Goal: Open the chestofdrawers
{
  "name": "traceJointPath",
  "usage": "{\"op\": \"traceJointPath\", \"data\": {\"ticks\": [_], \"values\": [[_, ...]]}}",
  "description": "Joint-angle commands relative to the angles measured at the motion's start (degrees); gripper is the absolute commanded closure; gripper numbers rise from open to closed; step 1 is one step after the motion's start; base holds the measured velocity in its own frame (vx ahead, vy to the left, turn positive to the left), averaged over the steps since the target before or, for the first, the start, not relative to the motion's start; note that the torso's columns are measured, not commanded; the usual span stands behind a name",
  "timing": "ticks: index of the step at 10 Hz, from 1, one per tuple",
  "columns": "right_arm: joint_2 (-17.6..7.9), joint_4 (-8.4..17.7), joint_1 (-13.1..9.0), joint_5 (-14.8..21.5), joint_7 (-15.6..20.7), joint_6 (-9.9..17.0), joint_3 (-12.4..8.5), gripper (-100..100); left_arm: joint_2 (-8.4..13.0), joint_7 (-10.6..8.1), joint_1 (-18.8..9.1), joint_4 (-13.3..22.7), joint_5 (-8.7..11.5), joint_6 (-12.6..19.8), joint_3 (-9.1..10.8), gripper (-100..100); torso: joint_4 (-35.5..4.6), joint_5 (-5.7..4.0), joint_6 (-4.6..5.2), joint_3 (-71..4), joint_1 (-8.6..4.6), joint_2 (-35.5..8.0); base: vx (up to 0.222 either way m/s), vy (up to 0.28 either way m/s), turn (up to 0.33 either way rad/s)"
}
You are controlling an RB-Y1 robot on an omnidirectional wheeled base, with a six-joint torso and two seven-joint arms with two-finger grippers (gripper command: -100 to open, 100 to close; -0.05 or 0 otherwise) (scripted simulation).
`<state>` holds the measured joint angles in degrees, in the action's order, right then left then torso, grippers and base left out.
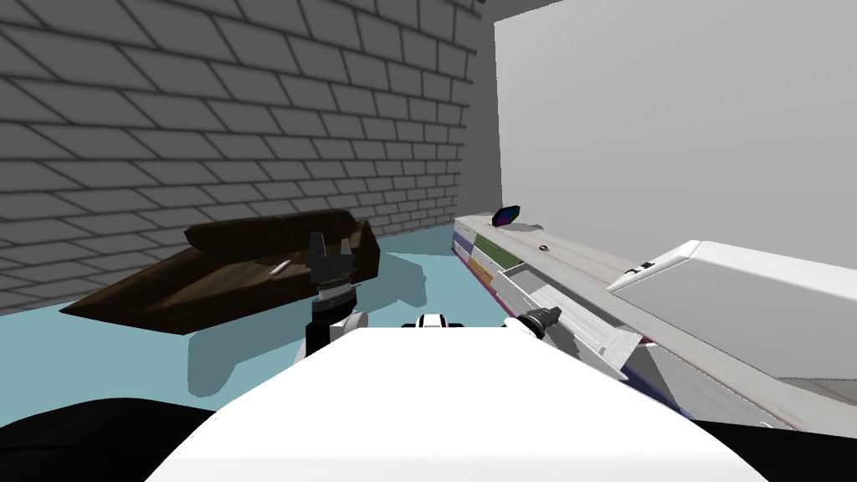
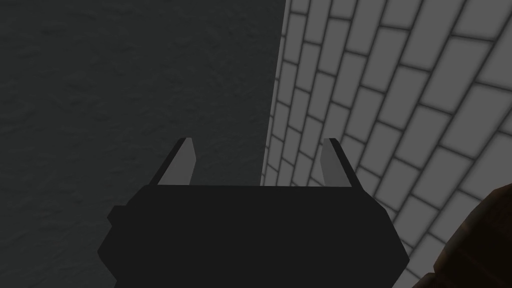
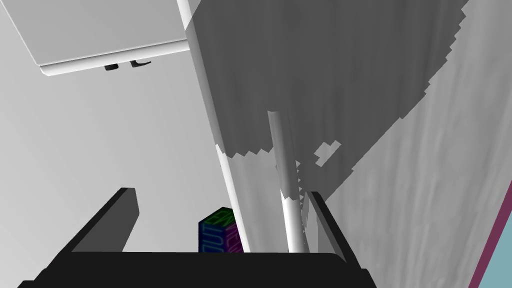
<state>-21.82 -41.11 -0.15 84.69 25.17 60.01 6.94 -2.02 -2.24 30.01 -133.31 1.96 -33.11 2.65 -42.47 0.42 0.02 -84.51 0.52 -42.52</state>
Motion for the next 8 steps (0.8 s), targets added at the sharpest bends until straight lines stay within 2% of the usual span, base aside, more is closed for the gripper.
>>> {"op": "traceJointPath", "data": {"ticks": [1, 2, 3, 8], "values": [[-3.03, -2.06, -1.13, -2.55, 2.86, -2.91, -1.2, -100, 0.0, 0.0, 0.0, 0.0, 0.0, 0.0, 0.0, 0, -0.06, 0.12, 0.04, -0.03, -0.01, -0.02, -0.052, 0.074, -0.017], [-1.6, -1.84, 0.05, -1.81, 1.84, -2.1, -0.66, -100, 0.0, 0.0, 0.0, 0.0, 0.0, 0.0, 0.0, 0, -0.15, 0.31, 0.05, 0.01, 0.16, -0.15, -0.023, 0.033, 0.002], [-1.58, -1.86, 0.06, -2.0, 2.13, -2.6, -0.65, 0, 0.0, 0.0, 0.0, 0.0, 0.0, 0.0, 0.0, 0, -0.1, 0.21, 0.07, 0.02, 0.11, -0.11, 0.0, 0.005, 0.01], [-0.87, -1.52, 0.41, -2.19, 2.16, -3.25, -0.37, 0, 0.01, 0.0, 0.01, 0.0, 0.0, 0.0, 0.01, 0, 0.07, -0.17, 0.01, -0.03, -0.28, 0.1, 0.0, 0.0, 0.0]]}}
